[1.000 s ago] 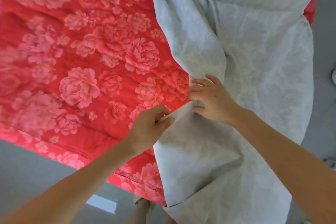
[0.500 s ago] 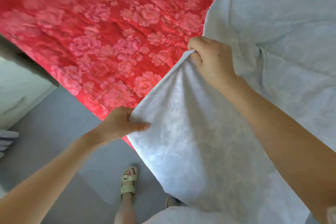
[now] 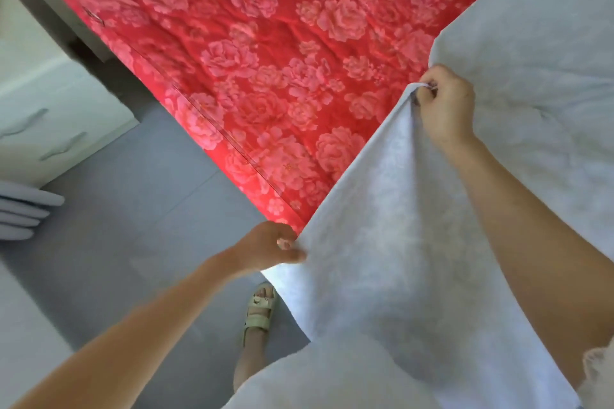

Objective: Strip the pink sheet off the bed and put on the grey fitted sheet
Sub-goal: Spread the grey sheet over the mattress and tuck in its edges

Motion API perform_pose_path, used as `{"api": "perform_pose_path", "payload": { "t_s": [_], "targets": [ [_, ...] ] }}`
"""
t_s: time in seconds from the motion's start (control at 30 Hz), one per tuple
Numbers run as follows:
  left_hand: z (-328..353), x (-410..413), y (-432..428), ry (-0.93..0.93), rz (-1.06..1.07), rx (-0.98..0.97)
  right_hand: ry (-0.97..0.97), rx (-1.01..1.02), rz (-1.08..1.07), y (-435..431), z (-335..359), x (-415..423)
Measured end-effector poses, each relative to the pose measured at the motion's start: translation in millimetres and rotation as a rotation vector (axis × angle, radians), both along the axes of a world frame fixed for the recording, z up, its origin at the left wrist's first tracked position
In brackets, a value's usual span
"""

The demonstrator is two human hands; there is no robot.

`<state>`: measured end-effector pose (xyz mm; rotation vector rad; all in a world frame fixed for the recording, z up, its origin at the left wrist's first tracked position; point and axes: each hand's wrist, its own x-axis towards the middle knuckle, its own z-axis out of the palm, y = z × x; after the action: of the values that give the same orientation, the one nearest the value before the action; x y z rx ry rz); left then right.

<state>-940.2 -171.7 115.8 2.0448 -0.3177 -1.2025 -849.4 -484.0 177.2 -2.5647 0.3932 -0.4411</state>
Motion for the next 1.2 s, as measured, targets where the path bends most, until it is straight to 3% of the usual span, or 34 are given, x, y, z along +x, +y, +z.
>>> {"api": "perform_pose_path", "payload": {
  "t_s": [0.1, 0.2, 0.33, 0.47, 0.57, 0.73, 0.87, 1.0, 1.2],
  "targets": [
    [-30.9, 2.1, 24.2, -0.057, 0.109, 0.063, 0.201, -0.168, 0.098, -2.7, -10.4, 5.9],
    [-30.7, -6.3, 50.5, -0.134, 0.043, 0.072, 0.281, -0.210, 0.120, 7.6, -24.7, 13.4],
    [-42.8, -11.9, 78.6, -0.210, 0.121, 0.257, 0.296, -0.053, 0.095, 40.0, -58.4, 16.2],
    [-64.6, 8.8, 89.4, -0.215, 0.234, 0.517, 0.419, 0.110, 0.203, 77.7, -81.1, -8.5],
    [-64.1, 28.1, 66.0, -0.260, 0.235, 0.508, 0.439, 0.078, 0.185, 77.5, -87.4, -48.0],
    [-45.5, 49.8, -19.1, -0.449, 0.073, 0.285, 0.500, 0.195, -0.183, 23.4, -83.3, -160.1],
    [-23.0, 32.9, -113.3, -0.568, -0.164, 0.115, 0.511, 0.339, -0.665, -35.0, -65.6, -286.8],
    [1.6, -24.9, -216.3, -0.602, -0.432, -0.020, 0.490, 0.435, -1.043, -73.1, -53.1, -425.3],
    [3.8, -164.9, -347.7, -0.613, -0.862, -0.094, 0.514, 0.633, -1.370, -92.5, -76.0, -596.7]
  ]
}}
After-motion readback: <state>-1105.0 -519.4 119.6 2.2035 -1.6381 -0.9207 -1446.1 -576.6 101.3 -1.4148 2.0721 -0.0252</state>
